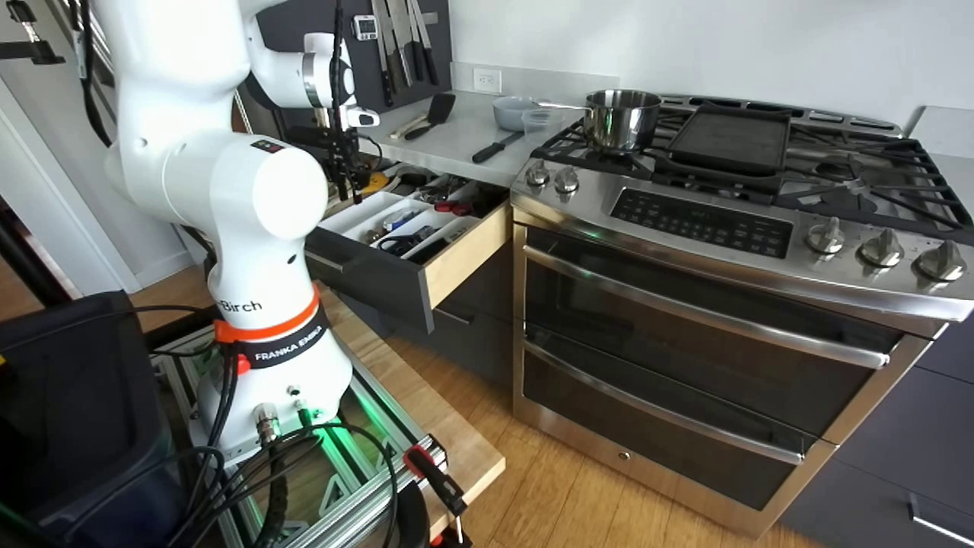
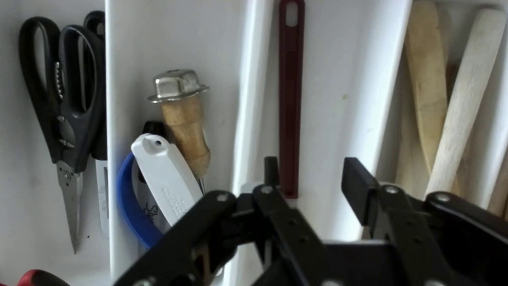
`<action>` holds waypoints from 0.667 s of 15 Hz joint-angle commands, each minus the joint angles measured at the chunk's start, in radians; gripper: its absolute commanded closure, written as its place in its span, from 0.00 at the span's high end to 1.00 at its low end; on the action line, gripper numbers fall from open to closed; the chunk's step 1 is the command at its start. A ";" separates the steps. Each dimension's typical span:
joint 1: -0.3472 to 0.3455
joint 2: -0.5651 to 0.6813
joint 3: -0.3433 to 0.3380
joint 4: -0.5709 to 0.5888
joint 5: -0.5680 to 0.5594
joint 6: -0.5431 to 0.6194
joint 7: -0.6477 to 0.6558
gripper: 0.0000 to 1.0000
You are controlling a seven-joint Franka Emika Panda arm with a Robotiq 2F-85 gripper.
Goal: Remove the spatula from the drawer
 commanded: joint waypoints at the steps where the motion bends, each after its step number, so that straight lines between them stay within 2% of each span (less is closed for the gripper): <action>1: 0.049 0.046 -0.049 -0.008 -0.082 0.059 0.096 0.45; 3: 0.066 0.070 -0.071 -0.009 -0.123 0.085 0.128 0.57; 4: 0.074 0.082 -0.081 -0.007 -0.139 0.098 0.141 0.57; 5: 0.080 0.095 -0.089 -0.007 -0.149 0.115 0.145 0.62; 6: 0.089 0.109 -0.099 -0.005 -0.163 0.133 0.153 0.63; 10: 0.136 0.148 -0.146 0.006 -0.218 0.185 0.194 0.46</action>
